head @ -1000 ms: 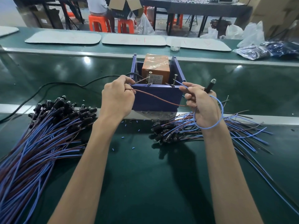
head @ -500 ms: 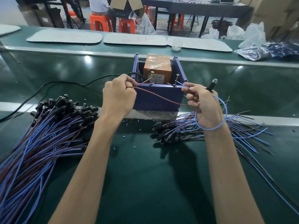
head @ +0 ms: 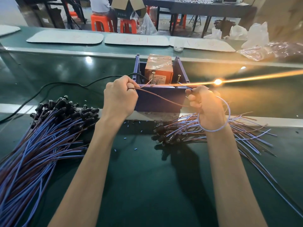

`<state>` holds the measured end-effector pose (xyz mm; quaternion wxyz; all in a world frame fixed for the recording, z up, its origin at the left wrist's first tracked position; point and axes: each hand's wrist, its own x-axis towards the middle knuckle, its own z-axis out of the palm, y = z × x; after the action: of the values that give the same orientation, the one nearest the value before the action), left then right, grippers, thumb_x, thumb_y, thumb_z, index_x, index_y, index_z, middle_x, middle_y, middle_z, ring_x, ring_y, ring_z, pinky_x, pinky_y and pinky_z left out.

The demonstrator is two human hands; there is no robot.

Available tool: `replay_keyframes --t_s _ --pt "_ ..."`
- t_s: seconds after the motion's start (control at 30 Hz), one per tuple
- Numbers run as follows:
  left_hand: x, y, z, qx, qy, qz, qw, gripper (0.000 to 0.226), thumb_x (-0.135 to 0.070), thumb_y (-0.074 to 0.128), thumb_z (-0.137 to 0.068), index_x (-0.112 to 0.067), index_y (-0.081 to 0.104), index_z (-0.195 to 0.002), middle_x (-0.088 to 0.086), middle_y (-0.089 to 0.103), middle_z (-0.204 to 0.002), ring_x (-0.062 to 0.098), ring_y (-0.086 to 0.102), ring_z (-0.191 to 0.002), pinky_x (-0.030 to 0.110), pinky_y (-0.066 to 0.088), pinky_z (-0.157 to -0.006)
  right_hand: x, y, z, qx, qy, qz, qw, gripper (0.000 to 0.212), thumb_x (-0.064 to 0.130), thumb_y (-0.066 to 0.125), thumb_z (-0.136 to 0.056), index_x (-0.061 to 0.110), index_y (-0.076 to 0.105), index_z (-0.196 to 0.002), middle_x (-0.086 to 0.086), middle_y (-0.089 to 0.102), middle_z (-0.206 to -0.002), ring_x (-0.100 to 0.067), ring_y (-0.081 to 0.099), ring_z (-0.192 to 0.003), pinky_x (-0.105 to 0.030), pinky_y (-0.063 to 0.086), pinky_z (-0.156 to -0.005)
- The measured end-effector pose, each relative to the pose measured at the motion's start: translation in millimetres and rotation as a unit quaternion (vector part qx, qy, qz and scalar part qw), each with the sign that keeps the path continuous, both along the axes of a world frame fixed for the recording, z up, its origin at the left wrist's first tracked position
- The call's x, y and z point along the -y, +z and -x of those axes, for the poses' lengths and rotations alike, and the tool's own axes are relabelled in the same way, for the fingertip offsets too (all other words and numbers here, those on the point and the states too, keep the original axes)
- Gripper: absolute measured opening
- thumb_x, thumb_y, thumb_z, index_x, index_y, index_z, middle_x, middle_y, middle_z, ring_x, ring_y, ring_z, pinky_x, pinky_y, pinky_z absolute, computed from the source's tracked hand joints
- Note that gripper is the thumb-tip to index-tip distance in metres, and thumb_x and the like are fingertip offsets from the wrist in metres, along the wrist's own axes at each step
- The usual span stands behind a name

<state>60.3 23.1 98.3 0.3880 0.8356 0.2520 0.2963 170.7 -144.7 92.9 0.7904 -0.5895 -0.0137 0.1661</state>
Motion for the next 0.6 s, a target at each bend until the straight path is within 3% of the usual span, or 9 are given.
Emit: replay_keyframes --t_s 0.6 --pt "2.3 1.9 2.4 -0.005 -0.005 -0.006 1.000 0.038 -0.007 0.028 -0.081 -0.028 0.056 -0.065 0.014 0.068 -0.081 0.037 0.063 -0.079 0.043 0.054 -0.078 0.4 4.5 -1.3 -0.012 0.013 0.015 1.000 0.027 -0.001 0.037 -0.097 0.004 0.055 -0.078 -0.005 0.055 -0.065 -0.003 0.041 -0.033 -0.010 0.024 -0.031"
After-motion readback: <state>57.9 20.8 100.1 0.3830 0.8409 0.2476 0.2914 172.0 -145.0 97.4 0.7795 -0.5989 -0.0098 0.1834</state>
